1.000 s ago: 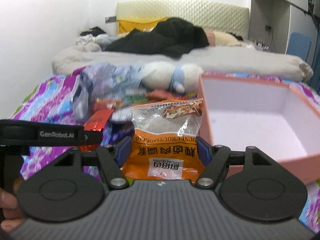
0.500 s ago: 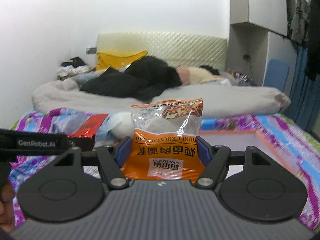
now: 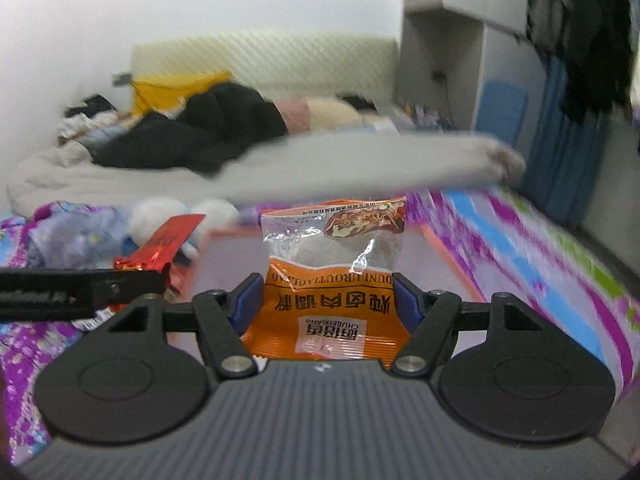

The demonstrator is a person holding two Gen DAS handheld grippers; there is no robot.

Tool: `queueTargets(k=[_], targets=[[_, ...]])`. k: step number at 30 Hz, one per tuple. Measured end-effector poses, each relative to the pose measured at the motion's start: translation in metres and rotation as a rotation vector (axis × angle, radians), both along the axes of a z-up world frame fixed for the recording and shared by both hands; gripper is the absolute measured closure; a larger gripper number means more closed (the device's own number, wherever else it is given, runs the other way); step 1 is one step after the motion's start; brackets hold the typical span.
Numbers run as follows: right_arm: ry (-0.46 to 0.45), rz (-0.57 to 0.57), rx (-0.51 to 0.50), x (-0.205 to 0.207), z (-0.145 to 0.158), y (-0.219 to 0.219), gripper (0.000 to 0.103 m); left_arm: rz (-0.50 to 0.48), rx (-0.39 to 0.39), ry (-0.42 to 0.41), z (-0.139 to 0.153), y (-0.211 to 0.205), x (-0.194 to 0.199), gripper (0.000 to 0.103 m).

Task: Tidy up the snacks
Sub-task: 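Lower both bags into the pink box and open both tools, then withdraw both tools from the pink box back toward the snack pile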

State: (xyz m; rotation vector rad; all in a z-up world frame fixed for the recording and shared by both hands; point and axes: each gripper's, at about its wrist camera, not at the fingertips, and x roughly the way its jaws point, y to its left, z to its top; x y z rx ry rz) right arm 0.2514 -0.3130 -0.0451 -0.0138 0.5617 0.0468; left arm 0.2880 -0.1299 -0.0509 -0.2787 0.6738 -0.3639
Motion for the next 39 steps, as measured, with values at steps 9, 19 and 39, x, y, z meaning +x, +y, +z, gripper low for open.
queueTargets(k=[9, 19, 39], targets=[[0.170, -0.017, -0.011, 0.022, -0.048, -0.025, 0.031, -0.074, 0.026, 0.114, -0.044, -0.035, 0.031, 0.047], [0.210, -0.060, 0.046, 0.013, -0.061, -0.036, 0.019, -0.067, 0.065, 0.085, -0.041, -0.033, 0.023, 0.019], [-0.082, 0.003, 0.148, -0.060, 0.008, -0.007, 0.019, 0.045, 0.053, -0.165, 0.038, 0.039, -0.069, 0.019]])
